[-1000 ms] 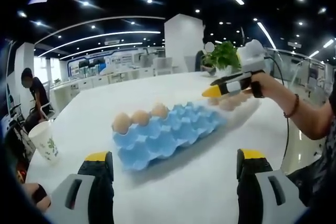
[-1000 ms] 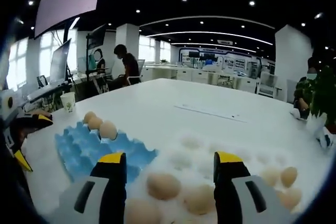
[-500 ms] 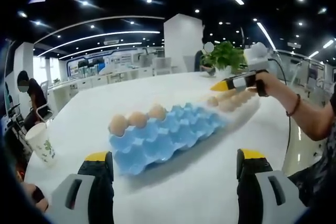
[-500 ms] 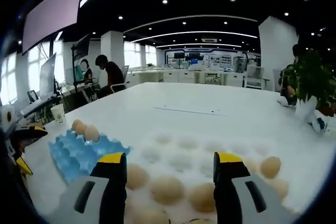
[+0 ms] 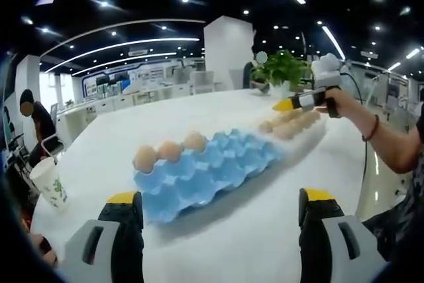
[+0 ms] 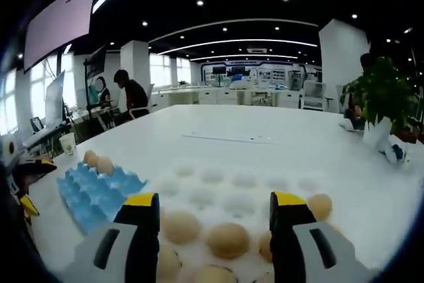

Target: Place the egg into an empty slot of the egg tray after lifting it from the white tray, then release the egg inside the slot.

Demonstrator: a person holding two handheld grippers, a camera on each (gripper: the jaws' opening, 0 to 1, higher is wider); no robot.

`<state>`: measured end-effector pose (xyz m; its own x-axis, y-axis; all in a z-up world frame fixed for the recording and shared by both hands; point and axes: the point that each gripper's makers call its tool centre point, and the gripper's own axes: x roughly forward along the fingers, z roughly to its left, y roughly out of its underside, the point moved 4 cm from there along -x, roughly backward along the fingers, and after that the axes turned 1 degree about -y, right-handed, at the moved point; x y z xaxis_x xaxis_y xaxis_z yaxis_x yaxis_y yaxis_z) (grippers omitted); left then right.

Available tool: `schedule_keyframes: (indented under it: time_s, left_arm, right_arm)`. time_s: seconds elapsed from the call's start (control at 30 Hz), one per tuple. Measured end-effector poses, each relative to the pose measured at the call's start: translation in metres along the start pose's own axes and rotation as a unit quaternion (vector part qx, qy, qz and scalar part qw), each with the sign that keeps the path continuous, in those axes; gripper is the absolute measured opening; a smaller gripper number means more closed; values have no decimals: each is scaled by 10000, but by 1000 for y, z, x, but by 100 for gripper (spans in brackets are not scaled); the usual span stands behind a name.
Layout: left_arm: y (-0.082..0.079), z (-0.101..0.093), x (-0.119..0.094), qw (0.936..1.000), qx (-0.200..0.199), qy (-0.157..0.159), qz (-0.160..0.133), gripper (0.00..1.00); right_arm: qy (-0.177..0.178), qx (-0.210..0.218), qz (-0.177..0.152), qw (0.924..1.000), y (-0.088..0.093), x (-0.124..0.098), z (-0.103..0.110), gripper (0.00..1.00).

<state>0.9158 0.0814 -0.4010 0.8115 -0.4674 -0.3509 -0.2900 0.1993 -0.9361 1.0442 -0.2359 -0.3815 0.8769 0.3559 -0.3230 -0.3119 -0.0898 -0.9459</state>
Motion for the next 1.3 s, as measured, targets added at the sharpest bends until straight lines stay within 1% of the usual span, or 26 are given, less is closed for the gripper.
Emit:
schedule_keyframes:
  time_s: [0.17, 0.3, 0.5, 0.6, 0.67, 0.73, 0.83, 0.93, 1.03, 1.17, 1.23, 1.3]
  left_arm:
    - [-2, 0, 0, 10000, 13, -8, 7, 100]
    - [-2, -1, 1, 10000, 48, -5, 29, 100]
    - [-4, -1, 1, 10000, 57, -2, 21, 100]
    - [-3, -2, 0, 9999, 75, 16, 76, 100]
    - [-3, -1, 0, 9999, 86, 6, 85, 100]
    - [-3, -1, 0, 9999, 67, 10, 85, 100]
    - [-5, -2, -1, 9999, 73, 13, 77, 100]
    - [-4, -2, -1, 9999, 70, -2, 84, 100]
    - [-4, -2, 0, 10000, 26, -9, 75, 100]
    - [-3, -3, 1, 9999, 56, 17, 126, 100]
    - [-3, -3, 3, 9999, 71, 25, 127, 100]
    - [-2, -3, 5, 9998, 69, 33, 167, 100]
  right_arm:
    - [97, 22, 77, 9999, 5, -3, -12, 70]
    - [143, 67, 77, 9998, 7, -4, -20, 69]
    - [214, 173, 77, 9996, 8, 0, -31, 68]
    - [228, 229, 76, 9994, 9, 2, -34, 68]
    - [233, 276, -58, 9993, 7, 4, -37, 68]
    - [243, 312, -10, 9992, 8, 8, -42, 67]
    - [318, 283, 6, 9991, 10, 11, -46, 65]
    - [255, 354, -16, 9990, 12, 14, -48, 62]
    - [286, 392, -11, 9988, 14, 16, -50, 61]
    - [297, 511, -45, 9982, 14, 19, -54, 60]
    - [313, 525, -45, 9981, 14, 19, -56, 57]
    - [329, 523, -37, 9981, 15, 21, -56, 56]
